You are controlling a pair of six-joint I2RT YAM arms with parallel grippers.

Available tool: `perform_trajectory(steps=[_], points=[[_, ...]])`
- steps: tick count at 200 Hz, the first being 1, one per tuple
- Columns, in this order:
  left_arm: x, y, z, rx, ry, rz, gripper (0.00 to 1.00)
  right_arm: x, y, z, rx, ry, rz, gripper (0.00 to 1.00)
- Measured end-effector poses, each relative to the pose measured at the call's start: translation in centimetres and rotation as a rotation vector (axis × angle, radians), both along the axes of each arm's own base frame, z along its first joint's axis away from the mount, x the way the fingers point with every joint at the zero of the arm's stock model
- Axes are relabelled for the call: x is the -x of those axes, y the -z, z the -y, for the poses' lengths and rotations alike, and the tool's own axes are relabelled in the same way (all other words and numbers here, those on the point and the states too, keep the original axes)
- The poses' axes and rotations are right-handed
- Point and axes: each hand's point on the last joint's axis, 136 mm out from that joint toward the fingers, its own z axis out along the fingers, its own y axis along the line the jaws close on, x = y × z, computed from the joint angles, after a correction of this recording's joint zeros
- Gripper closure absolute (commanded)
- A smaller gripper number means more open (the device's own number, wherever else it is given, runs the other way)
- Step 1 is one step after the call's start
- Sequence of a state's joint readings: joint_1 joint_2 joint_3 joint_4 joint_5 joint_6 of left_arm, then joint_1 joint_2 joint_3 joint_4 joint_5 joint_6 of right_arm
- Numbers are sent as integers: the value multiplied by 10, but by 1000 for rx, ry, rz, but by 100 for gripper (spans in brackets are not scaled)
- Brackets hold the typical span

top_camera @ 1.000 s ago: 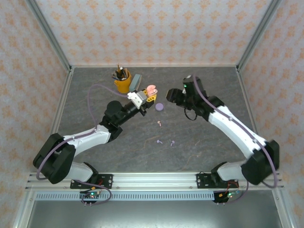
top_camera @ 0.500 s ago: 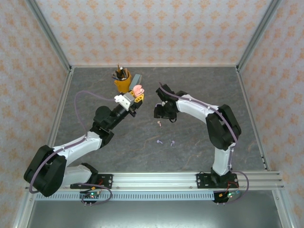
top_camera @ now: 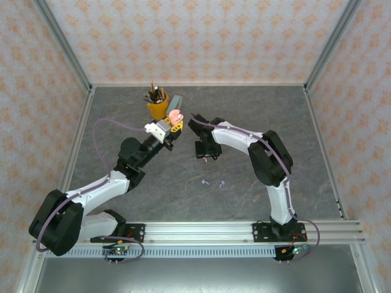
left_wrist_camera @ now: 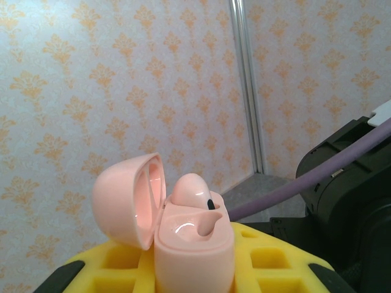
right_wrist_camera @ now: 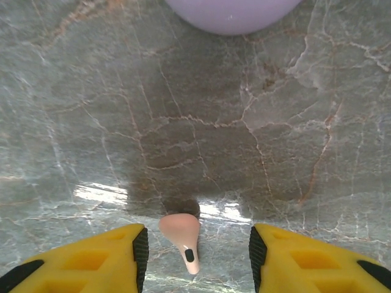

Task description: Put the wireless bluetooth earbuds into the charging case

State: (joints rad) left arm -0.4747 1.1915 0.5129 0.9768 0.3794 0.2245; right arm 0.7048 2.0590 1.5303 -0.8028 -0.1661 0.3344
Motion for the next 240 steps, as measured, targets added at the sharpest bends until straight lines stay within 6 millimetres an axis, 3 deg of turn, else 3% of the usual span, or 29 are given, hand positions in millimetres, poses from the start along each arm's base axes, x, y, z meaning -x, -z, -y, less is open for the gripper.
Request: perform_trajectory(steps=[97, 240], points=[[0, 0, 0, 11, 3, -9, 100, 0, 11, 1, 23, -8, -15, 59], [0, 0, 0, 11, 3, -9, 100, -4, 10, -2, 19, 28, -13, 67]])
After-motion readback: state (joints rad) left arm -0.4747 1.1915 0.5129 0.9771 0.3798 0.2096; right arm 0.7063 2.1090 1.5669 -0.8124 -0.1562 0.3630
